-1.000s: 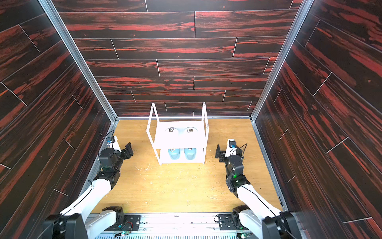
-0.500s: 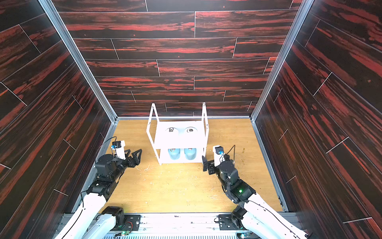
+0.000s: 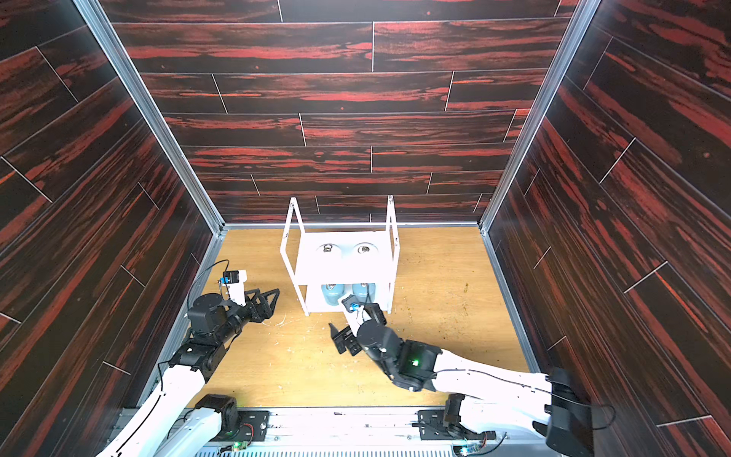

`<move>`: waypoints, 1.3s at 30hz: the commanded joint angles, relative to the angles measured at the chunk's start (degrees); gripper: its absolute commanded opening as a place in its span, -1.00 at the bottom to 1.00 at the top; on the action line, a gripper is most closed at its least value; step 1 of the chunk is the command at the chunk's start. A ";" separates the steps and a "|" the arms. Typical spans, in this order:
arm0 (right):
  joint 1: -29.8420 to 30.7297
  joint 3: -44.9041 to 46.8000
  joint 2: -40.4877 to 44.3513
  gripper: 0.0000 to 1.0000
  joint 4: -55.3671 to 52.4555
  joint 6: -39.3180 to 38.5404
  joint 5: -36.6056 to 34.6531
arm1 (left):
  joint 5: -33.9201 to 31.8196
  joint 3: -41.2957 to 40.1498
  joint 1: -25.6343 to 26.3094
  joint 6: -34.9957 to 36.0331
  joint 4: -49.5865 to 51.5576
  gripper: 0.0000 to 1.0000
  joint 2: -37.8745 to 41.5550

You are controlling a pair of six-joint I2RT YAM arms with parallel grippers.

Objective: Remove the tea canisters from the shelf
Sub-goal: Pick up the tea canister from the shelf.

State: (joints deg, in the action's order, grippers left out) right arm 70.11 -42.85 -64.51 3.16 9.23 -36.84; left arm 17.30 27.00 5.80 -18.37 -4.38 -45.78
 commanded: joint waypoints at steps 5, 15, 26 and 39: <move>0.27 -2.09 -5.75 0.96 15.12 -4.53 -7.67 | -3.08 3.43 -0.17 -2.84 -0.72 0.62 -2.71; -0.95 -7.55 -15.91 0.97 23.42 -7.82 -12.14 | -1.86 4.95 -3.37 -4.71 -0.45 0.63 -4.81; -5.02 -11.22 -22.69 0.97 28.96 -5.33 -11.49 | -0.43 4.29 -5.57 -3.82 0.51 0.67 -3.79; -8.30 -11.97 -26.97 0.97 33.69 -3.99 -11.53 | 0.11 4.34 -5.89 -3.16 0.00 0.69 -5.10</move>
State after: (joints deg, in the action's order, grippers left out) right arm 62.43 -52.99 -90.28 34.30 4.16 -48.49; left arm 16.60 30.89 0.30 -22.31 -4.29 -50.52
